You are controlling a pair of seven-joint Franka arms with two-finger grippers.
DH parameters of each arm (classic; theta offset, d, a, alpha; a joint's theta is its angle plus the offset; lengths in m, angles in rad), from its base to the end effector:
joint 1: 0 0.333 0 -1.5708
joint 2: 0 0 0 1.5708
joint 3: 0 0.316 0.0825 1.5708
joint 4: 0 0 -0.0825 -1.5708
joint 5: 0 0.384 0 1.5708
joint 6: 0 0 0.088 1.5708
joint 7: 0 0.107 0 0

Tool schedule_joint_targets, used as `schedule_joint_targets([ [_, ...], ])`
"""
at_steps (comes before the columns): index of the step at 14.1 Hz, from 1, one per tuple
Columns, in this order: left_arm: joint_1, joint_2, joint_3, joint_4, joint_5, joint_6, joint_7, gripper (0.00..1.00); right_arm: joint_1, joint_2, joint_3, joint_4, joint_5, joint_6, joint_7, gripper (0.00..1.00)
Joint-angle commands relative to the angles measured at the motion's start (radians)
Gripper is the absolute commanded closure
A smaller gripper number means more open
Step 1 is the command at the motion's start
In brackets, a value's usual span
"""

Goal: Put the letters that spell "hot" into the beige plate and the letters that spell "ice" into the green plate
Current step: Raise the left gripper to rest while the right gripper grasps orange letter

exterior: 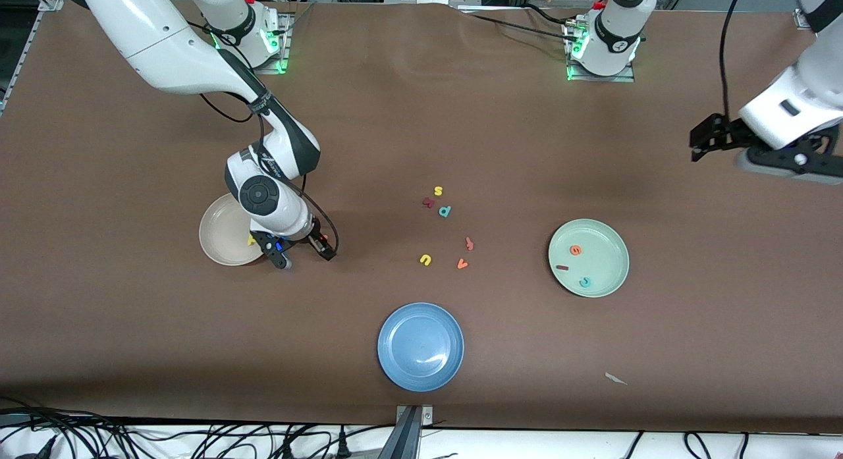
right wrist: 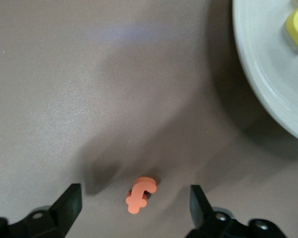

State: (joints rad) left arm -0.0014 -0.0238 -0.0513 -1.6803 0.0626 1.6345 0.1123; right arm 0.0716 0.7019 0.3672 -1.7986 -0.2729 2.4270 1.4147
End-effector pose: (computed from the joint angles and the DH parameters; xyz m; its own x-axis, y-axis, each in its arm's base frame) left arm 0.5498 -0.0230 0.5915 0.9854 -0.1679 -0.0291 -0.1694 -0.9837 -0.0607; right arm 0.5949 0.2611 0.1755 0.6627 -0.7464 -0.0600 -0.7478 -0.6639 -0.0009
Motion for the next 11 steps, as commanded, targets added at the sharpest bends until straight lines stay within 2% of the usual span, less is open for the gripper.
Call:
schedule_joint_targets([
  [1,0.000,-0.065,0.018,-0.076,-0.029,0.047,0.024,0.00,0.013,0.021,-0.004,0.025,-0.012,-0.009,0.024,0.06],
  [4,0.011,-0.064,0.015,-0.059,-0.038,0.019,0.024,0.00,0.013,0.022,-0.004,0.019,-0.015,0.004,0.024,0.13],
  [7,0.008,-0.044,0.010,-0.019,-0.038,-0.015,-0.019,0.00,0.014,0.024,-0.004,0.018,-0.017,0.010,0.023,0.31],
  [11,-0.006,-0.010,0.010,0.000,-0.024,-0.007,-0.029,0.00,0.014,0.024,-0.004,0.018,-0.019,0.010,0.023,0.44],
])
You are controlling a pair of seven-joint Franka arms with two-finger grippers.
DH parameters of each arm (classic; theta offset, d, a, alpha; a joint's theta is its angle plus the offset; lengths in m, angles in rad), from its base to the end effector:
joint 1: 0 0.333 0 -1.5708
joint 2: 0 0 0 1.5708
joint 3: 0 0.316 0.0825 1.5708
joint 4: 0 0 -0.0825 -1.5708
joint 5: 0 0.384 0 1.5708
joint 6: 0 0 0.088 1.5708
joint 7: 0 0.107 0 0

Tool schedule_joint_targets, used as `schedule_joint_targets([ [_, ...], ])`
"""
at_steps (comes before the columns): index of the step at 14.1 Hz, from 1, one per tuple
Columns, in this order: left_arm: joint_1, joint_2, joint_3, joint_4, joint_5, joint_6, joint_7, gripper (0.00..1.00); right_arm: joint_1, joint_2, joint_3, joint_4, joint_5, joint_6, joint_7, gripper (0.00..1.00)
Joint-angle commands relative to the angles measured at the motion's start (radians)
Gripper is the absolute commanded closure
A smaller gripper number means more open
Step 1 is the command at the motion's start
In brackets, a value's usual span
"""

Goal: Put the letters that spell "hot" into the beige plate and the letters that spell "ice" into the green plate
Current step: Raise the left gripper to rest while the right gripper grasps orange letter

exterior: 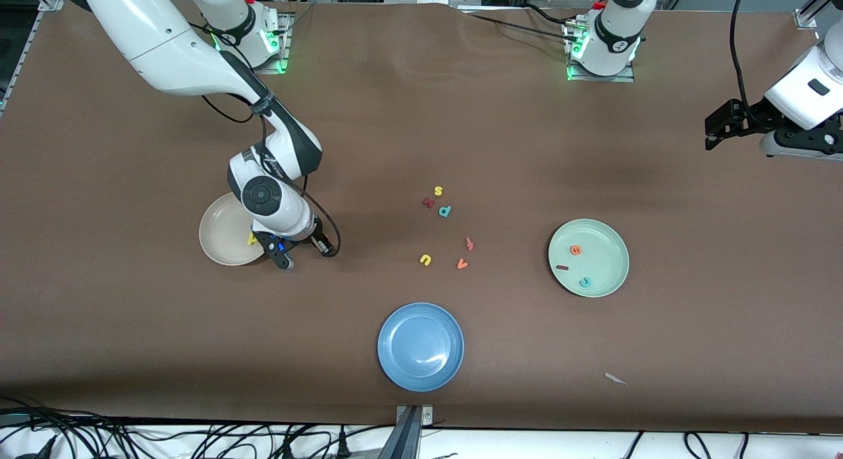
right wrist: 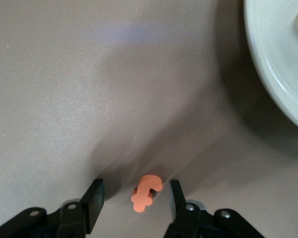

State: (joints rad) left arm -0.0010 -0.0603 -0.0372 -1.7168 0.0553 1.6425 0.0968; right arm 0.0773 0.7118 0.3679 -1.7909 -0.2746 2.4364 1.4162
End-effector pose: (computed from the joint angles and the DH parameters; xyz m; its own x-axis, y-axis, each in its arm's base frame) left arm 0.5393 -0.0156 0.5946 0.9902 -0.1382 -0.0196 -0.1391 -0.9887 -0.0557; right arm 0.5954 0.2655 0.1733 0.6658 -0.7436 -0.0611 -0.7454 -0.6666 -0.0094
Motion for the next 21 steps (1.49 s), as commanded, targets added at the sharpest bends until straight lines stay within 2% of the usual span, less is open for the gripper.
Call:
schedule_joint_targets([
  [1,-0.007,0.033,-0.004,0.049,-0.028,-0.036,-0.028,0.00,0.009,0.012,-0.004,0.010,-0.017,0.001,0.020,0.47],
  [2,-0.005,0.033,-0.006,0.046,-0.022,-0.106,-0.029,0.00,0.009,0.014,-0.004,0.010,-0.017,0.001,0.018,0.50],
  [3,-0.010,0.043,-0.006,0.055,-0.017,-0.119,-0.034,0.00,0.012,0.012,-0.004,0.008,-0.018,0.001,0.018,0.52],
  [4,-0.008,0.054,-0.007,0.075,-0.025,-0.119,-0.038,0.00,0.016,0.014,-0.004,0.008,-0.020,0.001,0.018,0.57],
  [5,0.005,0.054,-0.004,0.100,-0.035,-0.119,-0.031,0.00,0.016,0.014,-0.004,0.008,-0.020,0.001,0.018,0.57],
  [8,0.007,0.048,-0.003,0.115,-0.055,-0.133,-0.035,0.00,0.015,0.014,-0.004,0.008,-0.021,0.001,0.012,0.66],
  [10,0.003,0.050,-0.007,0.132,-0.057,-0.132,-0.037,0.00,0.015,0.012,-0.004,0.008,-0.021,0.001,0.010,0.69],
  [11,-0.002,0.050,-0.007,0.134,-0.057,-0.133,-0.039,0.00,0.015,0.014,-0.004,0.008,-0.021,0.001,0.010,0.72],
  [13,-0.004,0.048,-0.007,0.135,-0.058,-0.135,-0.037,0.00,0.015,0.012,-0.004,0.010,-0.021,0.001,0.007,0.74],
  [21,-0.007,0.048,-0.009,0.144,-0.057,-0.135,-0.039,0.00,0.007,0.002,-0.003,0.021,-0.020,-0.005,-0.098,0.94],
])
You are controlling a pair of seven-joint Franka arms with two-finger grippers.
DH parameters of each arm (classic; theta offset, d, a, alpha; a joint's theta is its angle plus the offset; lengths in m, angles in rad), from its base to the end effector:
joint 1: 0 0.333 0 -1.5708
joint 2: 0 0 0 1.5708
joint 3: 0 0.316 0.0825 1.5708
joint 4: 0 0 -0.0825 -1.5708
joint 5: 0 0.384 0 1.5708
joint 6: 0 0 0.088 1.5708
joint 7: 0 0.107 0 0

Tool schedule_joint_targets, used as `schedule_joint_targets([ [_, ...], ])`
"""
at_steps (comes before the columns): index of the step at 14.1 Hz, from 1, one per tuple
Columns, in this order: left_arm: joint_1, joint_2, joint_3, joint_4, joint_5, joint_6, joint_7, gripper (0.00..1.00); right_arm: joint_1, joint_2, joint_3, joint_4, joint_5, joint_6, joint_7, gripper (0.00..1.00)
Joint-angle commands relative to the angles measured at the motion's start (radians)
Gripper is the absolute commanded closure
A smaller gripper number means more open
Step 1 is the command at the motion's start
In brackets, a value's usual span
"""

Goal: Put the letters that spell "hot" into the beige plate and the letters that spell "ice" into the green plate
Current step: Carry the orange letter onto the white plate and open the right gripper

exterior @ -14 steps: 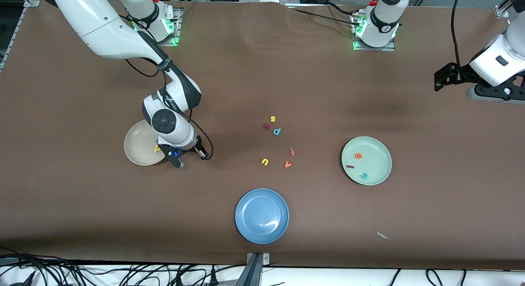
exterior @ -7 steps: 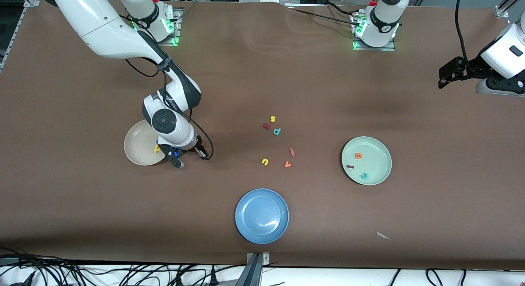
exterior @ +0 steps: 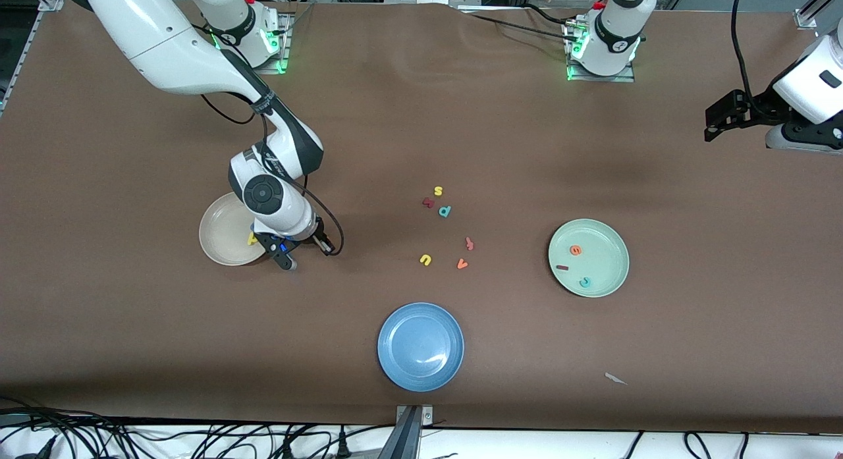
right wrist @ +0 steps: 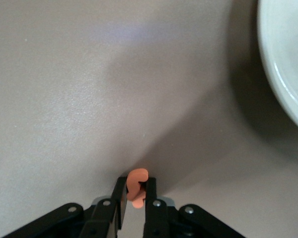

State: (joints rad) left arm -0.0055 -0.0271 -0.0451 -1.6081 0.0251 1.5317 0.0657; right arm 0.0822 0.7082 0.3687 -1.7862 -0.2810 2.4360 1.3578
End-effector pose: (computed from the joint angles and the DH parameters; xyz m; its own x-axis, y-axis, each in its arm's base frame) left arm 0.5408 -0.0250 0.6185 0.9921 -0.1149 -0.0509 -0.1162 -0.9930 -0.0230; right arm 0.5962 0.2691 0.1774 0.7152 -0.6969 -0.0526 -0.6985 -0.7154 -0.0192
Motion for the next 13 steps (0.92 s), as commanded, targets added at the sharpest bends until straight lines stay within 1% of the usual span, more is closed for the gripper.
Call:
schedule_joint_targets([
  [1,-0.002,0.015,-0.002,0.036,-0.027,-0.024,-0.007,0.00,0.001,0.004,-0.004,0.016,-0.014,-0.006,-0.043,0.95],
  [3,-0.004,0.015,-0.002,0.036,-0.027,-0.024,-0.007,0.00,0.002,0.005,-0.004,0.018,-0.015,-0.006,-0.057,0.98],
  [5,-0.013,0.015,-0.006,0.036,-0.027,-0.024,-0.007,0.00,0.001,-0.009,-0.004,0.016,-0.014,-0.020,-0.095,0.99],
  [6,-0.016,0.016,-0.021,0.036,-0.024,-0.024,-0.009,0.00,0.001,-0.018,-0.004,0.019,-0.015,-0.041,-0.112,0.99],
  [11,-0.016,0.015,-0.027,0.036,-0.024,-0.025,-0.009,0.00,-0.004,-0.094,-0.004,0.051,-0.007,-0.181,-0.258,0.99],
  [13,-0.014,0.015,-0.025,0.036,-0.024,-0.025,-0.009,0.00,-0.018,-0.125,-0.007,0.048,-0.003,-0.241,-0.368,0.99],
])
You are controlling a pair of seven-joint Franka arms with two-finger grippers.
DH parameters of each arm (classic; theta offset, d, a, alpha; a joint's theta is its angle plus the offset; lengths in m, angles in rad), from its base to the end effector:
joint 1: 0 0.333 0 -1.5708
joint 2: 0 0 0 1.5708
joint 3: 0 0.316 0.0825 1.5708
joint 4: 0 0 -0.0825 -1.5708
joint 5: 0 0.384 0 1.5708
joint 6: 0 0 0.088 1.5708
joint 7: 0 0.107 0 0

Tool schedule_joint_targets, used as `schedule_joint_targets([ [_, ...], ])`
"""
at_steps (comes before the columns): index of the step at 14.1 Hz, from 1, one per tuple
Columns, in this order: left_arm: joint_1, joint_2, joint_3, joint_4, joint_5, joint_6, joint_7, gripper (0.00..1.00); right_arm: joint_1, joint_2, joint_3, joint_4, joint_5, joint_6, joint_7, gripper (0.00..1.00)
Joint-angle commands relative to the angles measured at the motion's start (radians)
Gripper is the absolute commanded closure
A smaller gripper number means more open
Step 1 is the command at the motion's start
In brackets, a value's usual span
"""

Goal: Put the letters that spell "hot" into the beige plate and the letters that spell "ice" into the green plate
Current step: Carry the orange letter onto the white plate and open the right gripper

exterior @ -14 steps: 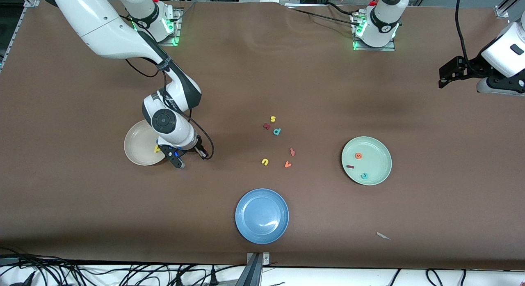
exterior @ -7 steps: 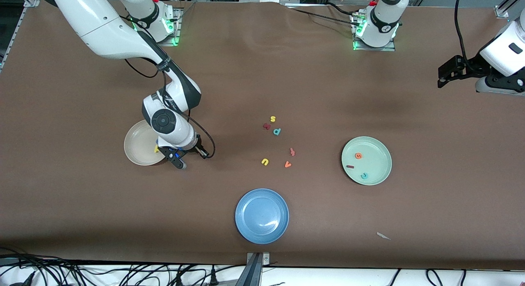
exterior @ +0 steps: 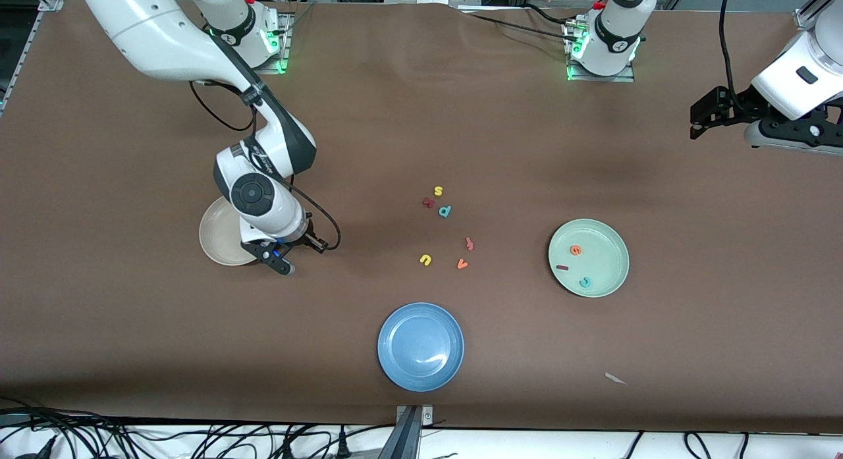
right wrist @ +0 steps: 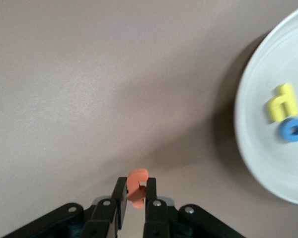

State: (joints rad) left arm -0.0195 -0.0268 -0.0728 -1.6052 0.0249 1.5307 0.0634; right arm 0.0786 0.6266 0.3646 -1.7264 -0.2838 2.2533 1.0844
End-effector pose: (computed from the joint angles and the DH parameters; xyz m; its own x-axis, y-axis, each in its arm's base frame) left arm 0.5393 -0.0477 0.6196 0.9869 -0.1538 -0.0493 -0.1551 -0.9876 -0.0238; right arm 0.6121 0.2573 0.2357 0.8704 -0.4918 -0.0225 -0.4907 -0.8703 0.0416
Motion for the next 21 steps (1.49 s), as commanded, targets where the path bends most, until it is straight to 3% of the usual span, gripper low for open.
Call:
schedule_joint_targets([
  [1,0.000,0.015,0.001,0.033,-0.023,-0.024,-0.007,0.00,-0.019,-0.063,-0.009,-0.018,0.003,-0.096,-0.154,0.99],
  [3,0.001,0.013,0.002,0.033,-0.023,-0.024,-0.005,0.00,-0.022,-0.100,-0.038,-0.025,0.005,-0.164,-0.265,0.99],
  [9,0.000,0.013,-0.004,0.033,-0.025,-0.024,-0.007,0.00,-0.045,-0.160,-0.176,-0.058,0.009,-0.172,-0.634,0.99],
  [14,0.000,0.011,-0.002,0.040,-0.026,-0.024,-0.007,0.00,-0.094,-0.166,-0.179,-0.097,0.063,-0.153,-0.744,0.96],
  [15,-0.002,0.011,-0.002,0.041,-0.026,-0.024,-0.007,0.00,-0.095,-0.163,-0.179,-0.099,0.064,-0.141,-0.744,0.88],
  [16,0.000,0.011,-0.002,0.041,-0.026,-0.024,-0.007,0.00,-0.106,-0.156,-0.179,-0.099,0.078,-0.126,-0.741,0.65],
  [17,0.000,0.011,-0.001,0.041,-0.026,-0.024,-0.005,0.00,-0.111,-0.154,-0.182,-0.099,0.118,-0.107,-0.739,0.23],
  [18,0.000,0.014,0.001,0.041,-0.026,-0.024,-0.005,0.00,-0.111,-0.163,-0.182,-0.095,0.136,-0.116,-0.739,0.00],
  [21,0.004,0.011,0.002,0.041,-0.025,-0.041,-0.004,0.00,-0.097,-0.232,-0.182,-0.090,0.173,-0.144,-0.750,0.00],
])
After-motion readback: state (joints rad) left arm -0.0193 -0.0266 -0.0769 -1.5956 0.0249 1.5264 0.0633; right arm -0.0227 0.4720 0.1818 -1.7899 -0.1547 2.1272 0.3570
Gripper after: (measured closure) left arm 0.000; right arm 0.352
